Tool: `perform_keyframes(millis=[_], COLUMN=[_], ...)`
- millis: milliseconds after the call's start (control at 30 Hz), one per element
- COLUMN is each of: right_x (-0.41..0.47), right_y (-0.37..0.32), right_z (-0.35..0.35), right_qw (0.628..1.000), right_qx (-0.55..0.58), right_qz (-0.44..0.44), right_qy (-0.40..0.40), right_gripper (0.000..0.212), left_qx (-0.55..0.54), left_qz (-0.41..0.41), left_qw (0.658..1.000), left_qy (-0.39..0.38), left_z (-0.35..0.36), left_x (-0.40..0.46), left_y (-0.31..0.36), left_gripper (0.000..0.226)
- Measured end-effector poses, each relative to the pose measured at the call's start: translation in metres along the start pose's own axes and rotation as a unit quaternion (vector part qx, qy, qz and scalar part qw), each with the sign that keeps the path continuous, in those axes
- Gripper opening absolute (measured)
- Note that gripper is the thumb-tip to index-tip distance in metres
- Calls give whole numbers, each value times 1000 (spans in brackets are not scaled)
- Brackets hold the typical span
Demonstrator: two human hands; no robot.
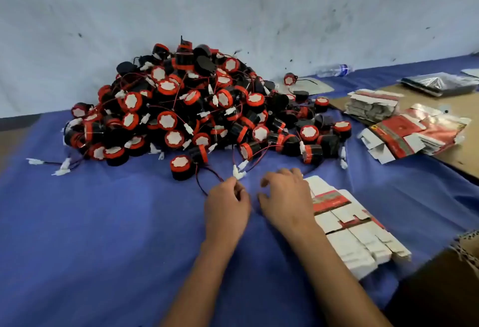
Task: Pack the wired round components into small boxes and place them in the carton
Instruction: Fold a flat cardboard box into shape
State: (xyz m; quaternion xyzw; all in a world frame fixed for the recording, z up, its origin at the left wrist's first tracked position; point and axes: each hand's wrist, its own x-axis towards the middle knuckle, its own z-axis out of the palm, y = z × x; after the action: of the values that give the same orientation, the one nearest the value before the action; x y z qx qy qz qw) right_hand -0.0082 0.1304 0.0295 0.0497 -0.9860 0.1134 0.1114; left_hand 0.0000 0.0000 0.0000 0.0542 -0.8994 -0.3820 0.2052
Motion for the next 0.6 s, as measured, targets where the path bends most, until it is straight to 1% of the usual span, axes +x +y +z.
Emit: perform_keyframes(millis=[33, 67, 100, 133, 167, 200, 233, 267, 333, 400, 467, 533, 567, 600], right_x=[5, 9, 13, 15, 17, 18, 19, 19, 22, 22, 22, 19, 17, 14], right_y=[9, 15, 26, 37, 43, 46, 47, 47, 45, 44, 45, 47, 47, 46], right_z=[2, 2, 3, 2, 3, 6, 9, 11, 10, 8, 3, -8, -16, -23], right_qw=[999, 994, 987, 977, 969, 964, 964, 968, 977, 984, 988, 991, 993, 995], right_qx=[-14, -36, -52, -42, -35, -36, -37, -38, -24, 6, 33, 49, 58, 67], right_qz=[38, 88, 126, 166, 185, 192, 191, 178, 155, 134, 122, 109, 97, 76], right_qy=[-24, -48, -89, -131, -163, -180, -182, -171, -141, -120, -89, -52, -34, -15], right_gripper=[40, 62, 85, 104, 116, 123, 125, 122, 111, 106, 108, 117, 121, 124], left_qx=[-13, -18, -16, -7, -6, -6, -14, -21, -48, -97, -173, -262, -319, -389], left_qz=[13, 28, 40, 48, 61, 72, 86, 98, 106, 76, 7, -60, -95, -140], left_qw=[1000, 999, 999, 999, 998, 997, 996, 995, 993, 991, 982, 959, 937, 900], left_qy=[-9, -2, -4, -5, -3, -1, -1, -5, -25, -47, -71, -88, -106, -140], left_z=[6, 10, 16, 19, 22, 26, 29, 31, 35, 36, 35, 30, 27, 22], left_x=[3, 6, 7, 6, 6, 5, 4, 3, 3, 0, -4, -8, -8, -6], left_y=[-4, -5, -7, -5, -5, -5, -5, -5, -2, 3, 8, 13, 16, 19], left_gripper=[16, 16, 16, 16, 16, 17, 17, 17, 17, 17, 17, 14, 13, 20])
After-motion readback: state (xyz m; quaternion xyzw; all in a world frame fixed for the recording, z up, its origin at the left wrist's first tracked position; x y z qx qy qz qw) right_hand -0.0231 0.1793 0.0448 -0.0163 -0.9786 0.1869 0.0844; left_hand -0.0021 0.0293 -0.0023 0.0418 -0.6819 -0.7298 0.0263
